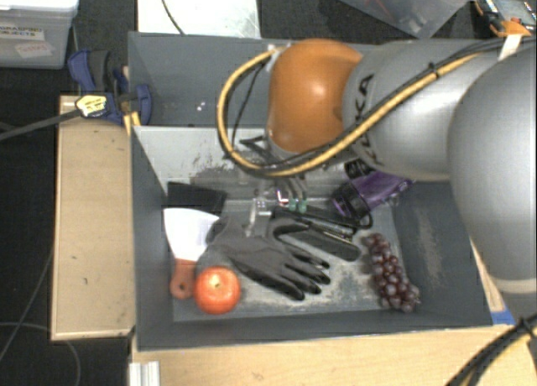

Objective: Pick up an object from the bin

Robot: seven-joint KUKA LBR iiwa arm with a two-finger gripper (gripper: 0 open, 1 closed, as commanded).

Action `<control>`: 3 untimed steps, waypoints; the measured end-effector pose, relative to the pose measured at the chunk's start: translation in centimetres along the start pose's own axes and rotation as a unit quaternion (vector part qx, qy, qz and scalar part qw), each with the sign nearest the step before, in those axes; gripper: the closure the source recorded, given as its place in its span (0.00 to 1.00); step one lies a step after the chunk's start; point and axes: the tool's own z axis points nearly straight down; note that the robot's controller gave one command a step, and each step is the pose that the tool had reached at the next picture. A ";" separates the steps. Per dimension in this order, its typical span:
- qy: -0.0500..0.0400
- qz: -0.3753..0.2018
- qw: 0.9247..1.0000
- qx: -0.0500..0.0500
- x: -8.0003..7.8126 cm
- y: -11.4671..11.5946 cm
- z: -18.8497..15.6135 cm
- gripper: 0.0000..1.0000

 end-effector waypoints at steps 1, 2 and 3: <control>0.000 0.000 1.000 0.000 0.0 0.0 0.0 0.00; 0.002 -0.075 0.997 0.001 3.0 -6.5 5.4 0.00; -0.003 -0.086 0.996 -0.001 2.3 -4.7 7.0 0.00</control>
Offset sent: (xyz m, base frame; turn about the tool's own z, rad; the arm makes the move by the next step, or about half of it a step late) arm -0.0307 -0.0611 -0.0523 -0.1544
